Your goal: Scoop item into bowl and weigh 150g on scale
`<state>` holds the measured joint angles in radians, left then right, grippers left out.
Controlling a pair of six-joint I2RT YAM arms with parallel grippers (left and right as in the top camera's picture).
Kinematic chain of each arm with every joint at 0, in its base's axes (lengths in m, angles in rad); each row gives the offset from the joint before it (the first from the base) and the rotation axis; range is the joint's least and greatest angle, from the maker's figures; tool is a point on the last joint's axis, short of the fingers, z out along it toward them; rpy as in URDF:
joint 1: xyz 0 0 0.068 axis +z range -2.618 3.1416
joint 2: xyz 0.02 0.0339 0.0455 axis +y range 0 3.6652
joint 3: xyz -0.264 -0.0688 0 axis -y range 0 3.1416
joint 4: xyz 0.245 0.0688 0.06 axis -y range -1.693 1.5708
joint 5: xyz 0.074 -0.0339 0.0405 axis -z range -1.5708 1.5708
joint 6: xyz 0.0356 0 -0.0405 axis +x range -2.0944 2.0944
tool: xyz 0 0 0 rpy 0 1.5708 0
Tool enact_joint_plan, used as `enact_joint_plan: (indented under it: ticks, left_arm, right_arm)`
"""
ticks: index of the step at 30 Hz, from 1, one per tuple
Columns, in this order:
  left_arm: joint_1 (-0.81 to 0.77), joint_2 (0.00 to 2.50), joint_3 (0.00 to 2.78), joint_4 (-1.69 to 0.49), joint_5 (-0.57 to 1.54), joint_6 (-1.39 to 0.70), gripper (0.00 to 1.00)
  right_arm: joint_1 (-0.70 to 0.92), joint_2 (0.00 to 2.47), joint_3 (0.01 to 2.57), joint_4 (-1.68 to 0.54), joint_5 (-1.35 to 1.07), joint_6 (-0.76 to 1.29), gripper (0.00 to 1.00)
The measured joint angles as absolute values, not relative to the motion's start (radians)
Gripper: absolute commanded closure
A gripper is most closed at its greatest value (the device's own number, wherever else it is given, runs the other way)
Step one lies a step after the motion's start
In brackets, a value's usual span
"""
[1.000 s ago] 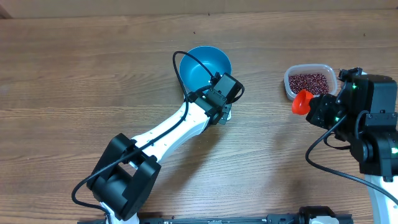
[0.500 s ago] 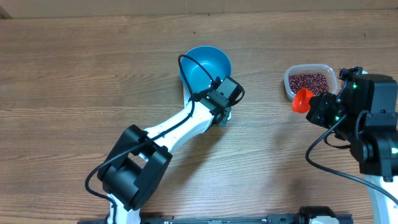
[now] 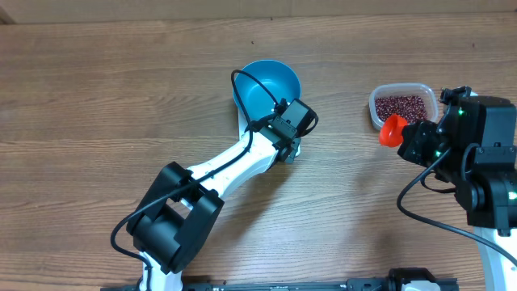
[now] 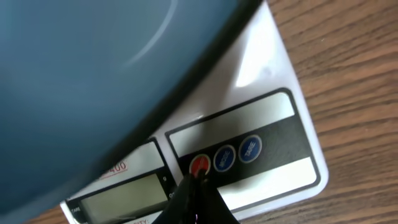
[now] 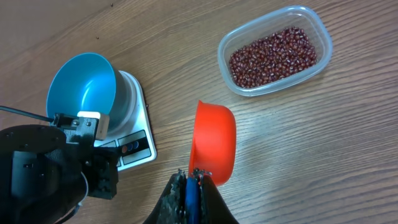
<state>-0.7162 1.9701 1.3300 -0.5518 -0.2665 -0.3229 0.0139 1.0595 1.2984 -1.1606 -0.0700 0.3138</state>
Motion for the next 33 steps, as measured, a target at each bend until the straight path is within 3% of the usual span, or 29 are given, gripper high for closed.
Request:
enact_joint_plan:
  ticks: [33]
  left_arm:
    - [-0.716, 1.97, 1.289, -0.463, -0.303, -0.319, 0.96]
  right_arm:
    - [0.014, 1.06, 1.298, -1.161, -0.07, 0.314, 0.96]
